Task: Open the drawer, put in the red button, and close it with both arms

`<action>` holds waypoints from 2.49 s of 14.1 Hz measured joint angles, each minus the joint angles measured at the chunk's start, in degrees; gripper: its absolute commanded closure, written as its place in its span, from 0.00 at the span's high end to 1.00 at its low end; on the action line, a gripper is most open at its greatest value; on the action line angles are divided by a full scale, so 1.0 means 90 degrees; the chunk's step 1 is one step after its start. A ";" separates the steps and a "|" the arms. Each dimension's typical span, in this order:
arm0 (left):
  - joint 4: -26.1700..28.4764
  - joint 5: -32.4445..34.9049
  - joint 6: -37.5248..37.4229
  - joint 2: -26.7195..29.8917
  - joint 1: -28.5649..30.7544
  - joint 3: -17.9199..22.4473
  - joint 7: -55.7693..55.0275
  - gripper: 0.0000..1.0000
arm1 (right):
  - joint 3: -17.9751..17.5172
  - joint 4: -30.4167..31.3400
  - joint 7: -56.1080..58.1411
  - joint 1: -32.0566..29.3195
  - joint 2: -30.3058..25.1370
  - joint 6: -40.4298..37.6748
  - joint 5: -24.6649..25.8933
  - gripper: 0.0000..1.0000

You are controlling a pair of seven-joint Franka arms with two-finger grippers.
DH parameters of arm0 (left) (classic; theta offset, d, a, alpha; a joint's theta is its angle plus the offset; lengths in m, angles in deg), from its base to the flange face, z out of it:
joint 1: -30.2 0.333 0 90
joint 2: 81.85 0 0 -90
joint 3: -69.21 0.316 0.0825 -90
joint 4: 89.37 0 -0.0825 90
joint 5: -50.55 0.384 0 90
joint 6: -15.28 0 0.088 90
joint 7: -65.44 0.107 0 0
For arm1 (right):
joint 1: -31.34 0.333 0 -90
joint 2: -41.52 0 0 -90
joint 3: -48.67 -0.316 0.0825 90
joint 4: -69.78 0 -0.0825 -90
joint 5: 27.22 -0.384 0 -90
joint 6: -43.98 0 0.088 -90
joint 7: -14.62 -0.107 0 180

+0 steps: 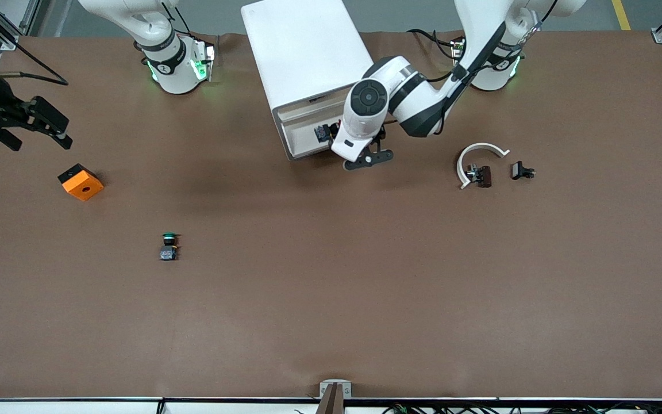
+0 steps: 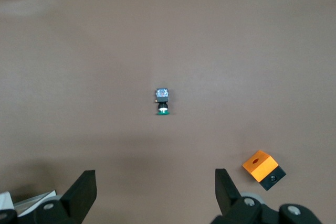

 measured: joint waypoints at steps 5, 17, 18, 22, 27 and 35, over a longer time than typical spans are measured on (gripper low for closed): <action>0.0035 -0.0425 0.0000 -0.0003 -0.0012 -0.0349 -0.0243 1.00 | -0.0029 -0.0615 0.0011 -0.0025 0.0235 -0.0383 0.0189 1.00; 0.0079 -0.1062 0.0020 -0.0131 0.0077 -0.0443 -0.0279 1.00 | -0.0015 -0.0787 0.0014 -0.0207 0.0490 -0.0598 0.0246 1.00; 0.0064 -0.1062 0.0032 -0.0131 0.0161 -0.0440 -0.0278 1.00 | -0.0017 -0.0787 0.0014 -0.0207 0.0509 -0.0596 0.0246 1.00; -0.0049 -0.0824 0.0045 -0.0107 0.1055 -0.0431 0.0154 1.00 | -0.0016 -0.0790 0.0013 -0.0209 0.0582 -0.0592 0.0246 1.00; -0.0477 -0.0055 -0.0429 0.0046 0.2063 -0.0436 0.0828 1.00 | -0.0017 -0.0797 0.0013 -0.0213 0.0585 -0.0600 0.0246 1.00; -0.2103 0.0632 -0.2602 0.0832 0.3818 -0.0426 0.2358 1.00 | -0.0019 -0.0824 0.0013 -0.0218 0.0639 -0.1039 0.0245 1.00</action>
